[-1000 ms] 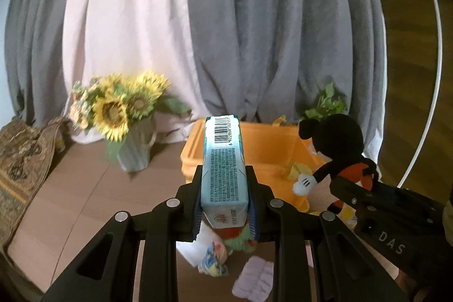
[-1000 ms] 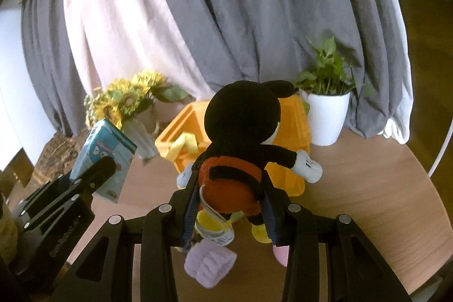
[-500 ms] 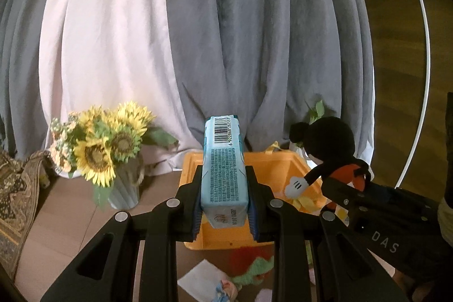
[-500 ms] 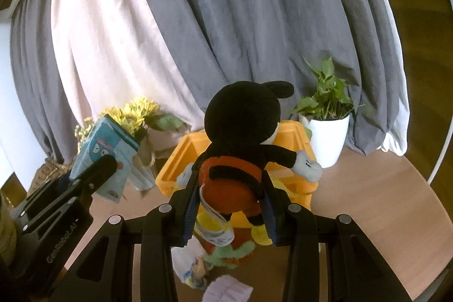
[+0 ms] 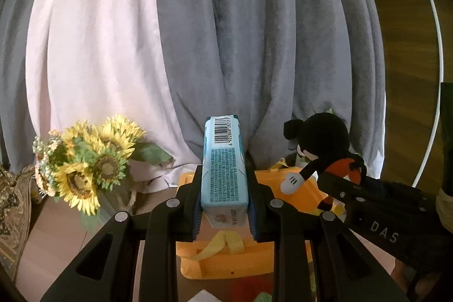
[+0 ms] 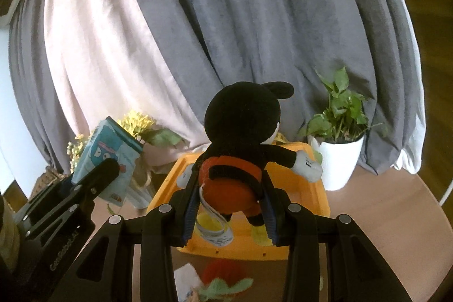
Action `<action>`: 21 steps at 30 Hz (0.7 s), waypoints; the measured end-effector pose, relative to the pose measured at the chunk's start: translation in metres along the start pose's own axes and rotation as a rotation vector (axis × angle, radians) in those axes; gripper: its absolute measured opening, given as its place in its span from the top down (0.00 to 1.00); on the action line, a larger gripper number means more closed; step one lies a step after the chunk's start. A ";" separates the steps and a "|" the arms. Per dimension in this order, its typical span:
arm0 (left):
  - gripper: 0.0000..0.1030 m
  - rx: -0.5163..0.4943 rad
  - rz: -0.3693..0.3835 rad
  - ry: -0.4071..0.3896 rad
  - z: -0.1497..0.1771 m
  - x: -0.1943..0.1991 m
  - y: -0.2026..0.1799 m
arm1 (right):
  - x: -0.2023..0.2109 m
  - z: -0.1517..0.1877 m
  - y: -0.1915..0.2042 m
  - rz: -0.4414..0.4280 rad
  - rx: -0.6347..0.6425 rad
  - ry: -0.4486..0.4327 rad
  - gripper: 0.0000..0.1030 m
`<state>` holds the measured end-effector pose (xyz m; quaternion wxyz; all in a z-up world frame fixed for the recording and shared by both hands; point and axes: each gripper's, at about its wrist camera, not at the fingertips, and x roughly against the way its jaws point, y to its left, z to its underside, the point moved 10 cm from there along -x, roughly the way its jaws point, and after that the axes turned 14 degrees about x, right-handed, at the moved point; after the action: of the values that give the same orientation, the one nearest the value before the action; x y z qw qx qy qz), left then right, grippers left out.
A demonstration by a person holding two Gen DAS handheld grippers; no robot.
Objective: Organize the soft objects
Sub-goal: 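Carry the Mickey plush with the right tool while the left tool carries the blue carton over the orange crate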
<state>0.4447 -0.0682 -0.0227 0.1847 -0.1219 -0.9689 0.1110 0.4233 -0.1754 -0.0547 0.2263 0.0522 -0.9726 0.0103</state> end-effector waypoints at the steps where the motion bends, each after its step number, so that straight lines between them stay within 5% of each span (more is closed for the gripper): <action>1: 0.74 0.000 -0.002 0.002 -0.001 -0.006 0.000 | -0.004 -0.002 -0.001 -0.002 0.001 -0.001 0.61; 21: 0.74 0.017 -0.057 0.154 0.028 -0.114 0.023 | -0.103 0.011 -0.014 -0.039 -0.015 0.123 0.61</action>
<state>0.5408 -0.0828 -0.0920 0.2627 -0.1006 -0.9540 0.1042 0.5121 -0.1798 -0.1103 0.2864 0.0687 -0.9556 0.0017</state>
